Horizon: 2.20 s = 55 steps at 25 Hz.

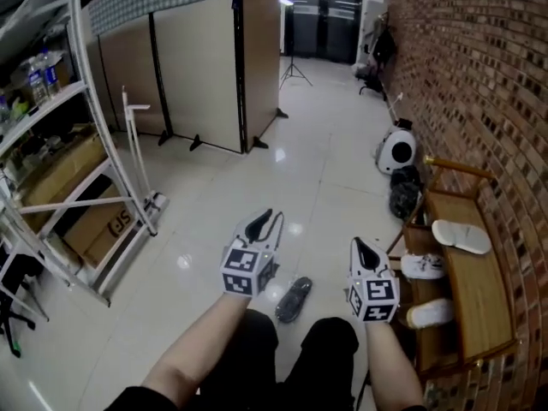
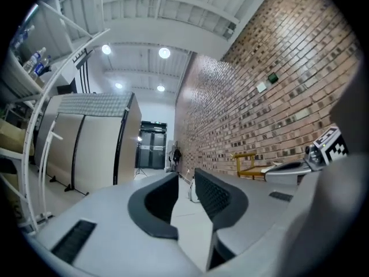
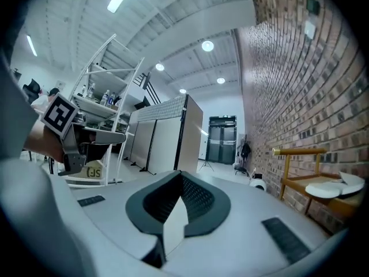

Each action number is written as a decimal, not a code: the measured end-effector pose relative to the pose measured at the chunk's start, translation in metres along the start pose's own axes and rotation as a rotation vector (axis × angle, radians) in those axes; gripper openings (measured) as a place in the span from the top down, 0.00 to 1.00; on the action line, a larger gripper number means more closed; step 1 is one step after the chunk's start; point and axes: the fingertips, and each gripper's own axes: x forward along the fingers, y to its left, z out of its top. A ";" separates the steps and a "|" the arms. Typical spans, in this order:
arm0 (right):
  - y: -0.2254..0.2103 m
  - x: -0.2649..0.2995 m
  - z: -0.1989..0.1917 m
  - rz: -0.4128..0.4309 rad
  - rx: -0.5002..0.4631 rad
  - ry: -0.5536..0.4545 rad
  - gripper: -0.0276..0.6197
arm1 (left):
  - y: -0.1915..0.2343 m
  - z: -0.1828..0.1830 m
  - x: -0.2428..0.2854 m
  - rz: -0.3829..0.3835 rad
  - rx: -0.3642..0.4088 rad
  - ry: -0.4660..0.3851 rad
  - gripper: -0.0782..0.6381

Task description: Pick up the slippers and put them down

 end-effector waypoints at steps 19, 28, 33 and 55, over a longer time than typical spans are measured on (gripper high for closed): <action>0.042 -0.110 0.004 0.035 0.003 -0.087 0.94 | -0.024 -0.004 -0.134 -0.120 0.064 -0.083 0.89; 0.041 -0.152 -0.015 0.033 0.026 -0.138 0.94 | -0.011 -0.024 -0.189 -0.097 0.041 -0.099 0.89; 0.030 -0.168 -0.017 0.056 0.118 -0.208 0.94 | -0.021 -0.042 -0.196 -0.096 0.080 -0.052 0.89; 0.019 -0.182 -0.022 -0.008 0.084 -0.187 0.94 | -0.018 -0.048 -0.204 -0.124 0.099 -0.006 0.89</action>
